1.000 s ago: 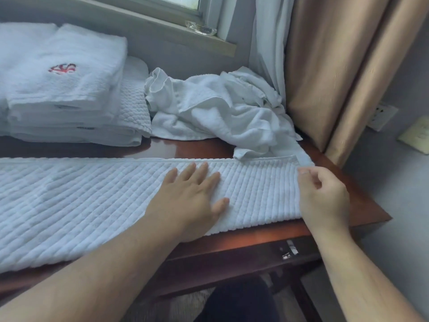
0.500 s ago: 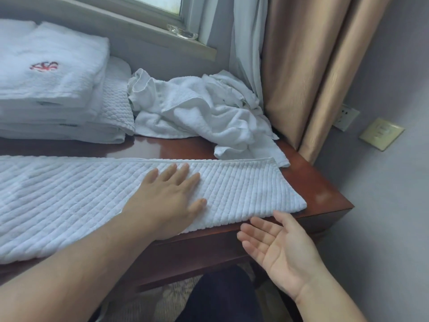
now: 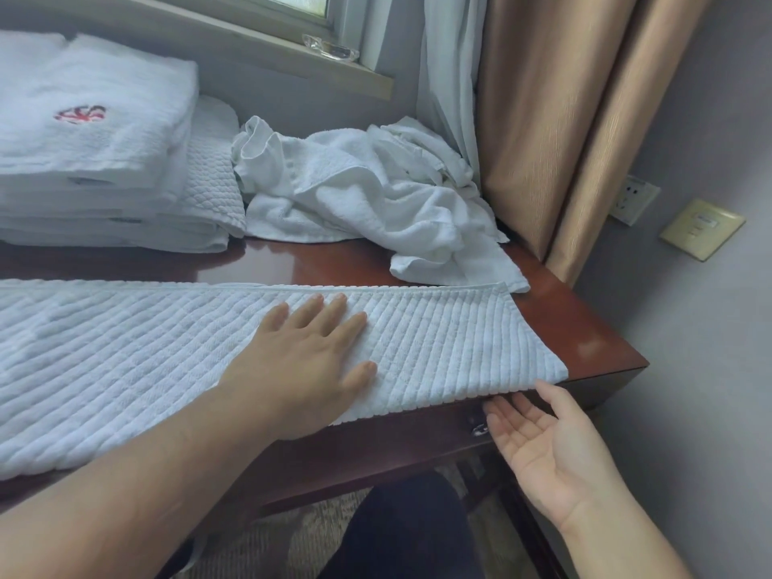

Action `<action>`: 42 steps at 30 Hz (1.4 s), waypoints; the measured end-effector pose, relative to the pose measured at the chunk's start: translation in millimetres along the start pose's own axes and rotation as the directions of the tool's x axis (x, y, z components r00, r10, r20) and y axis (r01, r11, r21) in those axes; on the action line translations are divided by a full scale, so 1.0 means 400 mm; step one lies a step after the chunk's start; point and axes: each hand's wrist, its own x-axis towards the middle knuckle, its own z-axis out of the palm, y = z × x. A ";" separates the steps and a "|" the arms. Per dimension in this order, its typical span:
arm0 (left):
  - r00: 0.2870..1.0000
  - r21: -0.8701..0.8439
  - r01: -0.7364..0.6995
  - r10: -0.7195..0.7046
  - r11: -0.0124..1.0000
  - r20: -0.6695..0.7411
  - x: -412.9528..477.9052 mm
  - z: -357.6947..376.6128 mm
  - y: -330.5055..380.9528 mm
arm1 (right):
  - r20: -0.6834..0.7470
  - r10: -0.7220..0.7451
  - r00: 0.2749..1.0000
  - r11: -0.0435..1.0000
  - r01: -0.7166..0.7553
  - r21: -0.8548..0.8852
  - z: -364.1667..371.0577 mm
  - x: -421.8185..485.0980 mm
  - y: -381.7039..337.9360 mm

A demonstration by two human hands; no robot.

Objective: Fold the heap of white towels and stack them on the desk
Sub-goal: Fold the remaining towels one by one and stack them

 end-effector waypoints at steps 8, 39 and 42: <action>1.000 0.003 0.006 -0.006 1.000 0.004 -0.003 0.001 -0.001 | -0.031 -0.069 0.997 0.989 0.065 -0.130 0.011 0.005 0.004; 0.938 -0.971 0.232 -0.248 -0.064 0.241 -0.036 -0.153 -0.124 | 0.716 -0.616 0.328 -0.136 0.851 -0.507 0.326 -0.123 0.044; 0.939 -0.932 0.307 -0.100 -0.195 0.330 -0.110 -0.203 -0.227 | 0.923 -0.344 0.171 -0.497 0.801 -0.334 0.410 -0.187 0.140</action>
